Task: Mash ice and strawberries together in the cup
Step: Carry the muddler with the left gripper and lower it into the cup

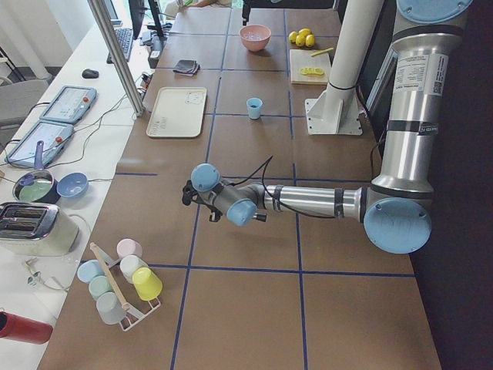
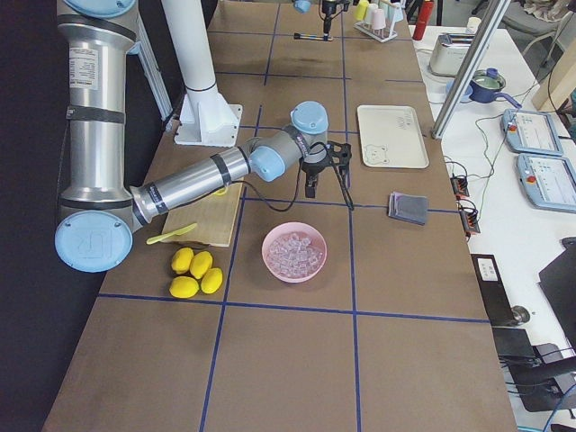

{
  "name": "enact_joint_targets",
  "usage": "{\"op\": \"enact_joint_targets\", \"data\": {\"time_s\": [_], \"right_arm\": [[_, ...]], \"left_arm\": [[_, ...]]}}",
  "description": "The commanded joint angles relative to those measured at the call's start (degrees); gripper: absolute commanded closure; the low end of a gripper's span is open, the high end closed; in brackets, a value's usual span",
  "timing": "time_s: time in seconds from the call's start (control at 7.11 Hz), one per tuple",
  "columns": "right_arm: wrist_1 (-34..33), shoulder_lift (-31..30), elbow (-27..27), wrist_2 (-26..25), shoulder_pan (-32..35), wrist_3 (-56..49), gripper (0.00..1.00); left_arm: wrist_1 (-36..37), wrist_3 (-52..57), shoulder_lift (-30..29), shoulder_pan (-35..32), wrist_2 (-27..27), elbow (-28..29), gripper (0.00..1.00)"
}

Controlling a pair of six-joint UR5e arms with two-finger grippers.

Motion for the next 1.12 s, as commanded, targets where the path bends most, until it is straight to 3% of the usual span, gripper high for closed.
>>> {"op": "enact_joint_targets", "data": {"time_s": [0.0,0.14,0.56,0.7,0.98], "right_arm": [[-0.1,0.3,-0.1,0.1,0.0,0.0,0.01],[-0.1,0.3,0.0,0.1,0.1,0.0,0.01],[-0.2,0.6,-0.1,0.1,0.0,0.0,0.01],[-0.2,0.6,0.0,0.1,0.1,0.0,0.01],[0.1,0.6,0.2,-0.1,0.2,-0.2,0.01]], "left_arm": [[0.1,-7.4,-8.1,6.1,1.2,-9.9,1.0],[0.1,-8.4,-11.4,11.8,6.7,-14.7,1.0],[0.1,-9.1,-25.5,25.8,24.3,-16.2,0.98],[-0.6,-8.4,-27.5,30.5,33.1,-17.5,1.0],[-8.9,-7.3,-28.3,39.5,54.5,-18.6,1.0]]}}
